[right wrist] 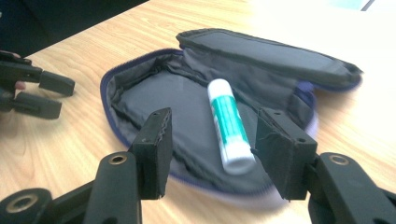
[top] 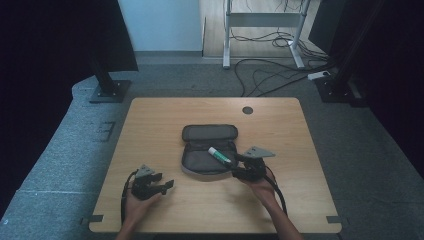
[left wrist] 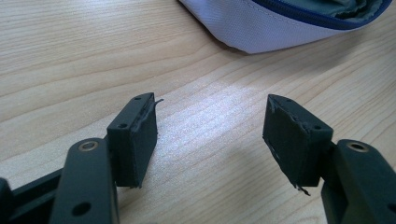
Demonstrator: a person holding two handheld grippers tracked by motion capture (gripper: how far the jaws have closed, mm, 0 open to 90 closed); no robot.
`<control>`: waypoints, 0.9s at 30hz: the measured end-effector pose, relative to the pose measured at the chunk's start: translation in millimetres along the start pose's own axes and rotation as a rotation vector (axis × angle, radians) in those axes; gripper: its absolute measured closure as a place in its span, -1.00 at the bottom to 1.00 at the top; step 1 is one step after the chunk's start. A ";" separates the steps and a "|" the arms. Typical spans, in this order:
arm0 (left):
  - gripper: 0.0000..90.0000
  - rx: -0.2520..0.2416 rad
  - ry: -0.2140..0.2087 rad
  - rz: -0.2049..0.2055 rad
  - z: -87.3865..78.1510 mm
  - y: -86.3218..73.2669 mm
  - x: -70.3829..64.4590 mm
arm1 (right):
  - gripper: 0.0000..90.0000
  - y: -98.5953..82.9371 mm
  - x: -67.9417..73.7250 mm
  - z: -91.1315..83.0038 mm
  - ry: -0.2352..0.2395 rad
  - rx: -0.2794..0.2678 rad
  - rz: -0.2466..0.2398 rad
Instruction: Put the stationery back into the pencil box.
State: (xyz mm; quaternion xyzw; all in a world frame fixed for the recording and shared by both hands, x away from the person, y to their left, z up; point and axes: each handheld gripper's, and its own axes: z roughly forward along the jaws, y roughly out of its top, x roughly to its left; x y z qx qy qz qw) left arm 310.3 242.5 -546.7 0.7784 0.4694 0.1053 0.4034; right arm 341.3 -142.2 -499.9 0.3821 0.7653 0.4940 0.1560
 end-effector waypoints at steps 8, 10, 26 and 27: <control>-0.21 0.001 0.001 0.003 0.0 0.0 -0.4 | 0.01 -24.8 -5.5 -32.9 -0.035 -0.011 -0.001; -0.21 0.001 0.000 0.001 0.1 0.0 -0.4 | 0.00 -31.4 -7.1 -38.6 -0.040 -0.004 0.000; -0.21 0.001 0.002 0.004 0.5 0.0 -1.5 | -0.06 -55.5 -16.6 -48.0 -0.060 0.017 0.039; -0.21 0.001 0.001 0.004 0.5 0.1 -1.4 | -0.06 -55.9 -16.9 -48.0 -0.060 0.018 0.039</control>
